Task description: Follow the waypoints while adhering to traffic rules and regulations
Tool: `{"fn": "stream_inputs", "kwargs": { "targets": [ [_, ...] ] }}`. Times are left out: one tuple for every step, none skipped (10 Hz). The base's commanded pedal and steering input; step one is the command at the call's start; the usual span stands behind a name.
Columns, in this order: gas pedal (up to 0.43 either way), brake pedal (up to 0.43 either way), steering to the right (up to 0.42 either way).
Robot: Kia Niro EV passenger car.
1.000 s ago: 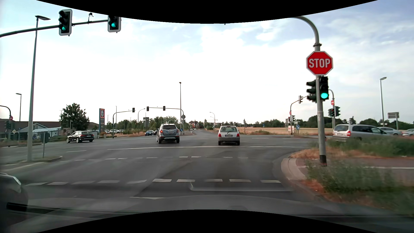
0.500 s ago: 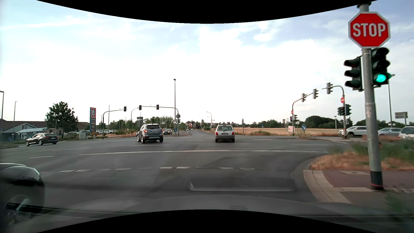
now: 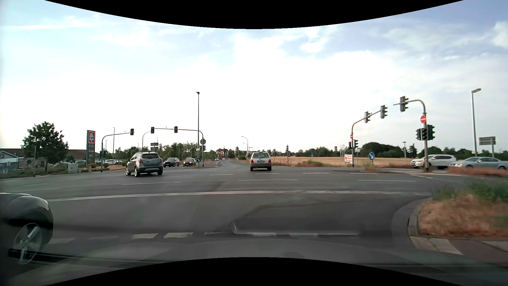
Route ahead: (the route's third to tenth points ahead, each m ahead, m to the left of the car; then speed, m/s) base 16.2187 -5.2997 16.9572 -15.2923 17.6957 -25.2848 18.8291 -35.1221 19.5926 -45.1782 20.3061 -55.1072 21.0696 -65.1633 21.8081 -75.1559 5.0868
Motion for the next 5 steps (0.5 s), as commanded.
{"fn": "stream_inputs", "kwargs": {
  "targets": [
    [0.0, 0.0, 0.149],
    [0.0, 0.0, 0.172],
    [0.0, 0.0, 0.189],
    [0.0, 0.0, 0.211],
    [0.0, 0.0, 0.235]
  ]
}}
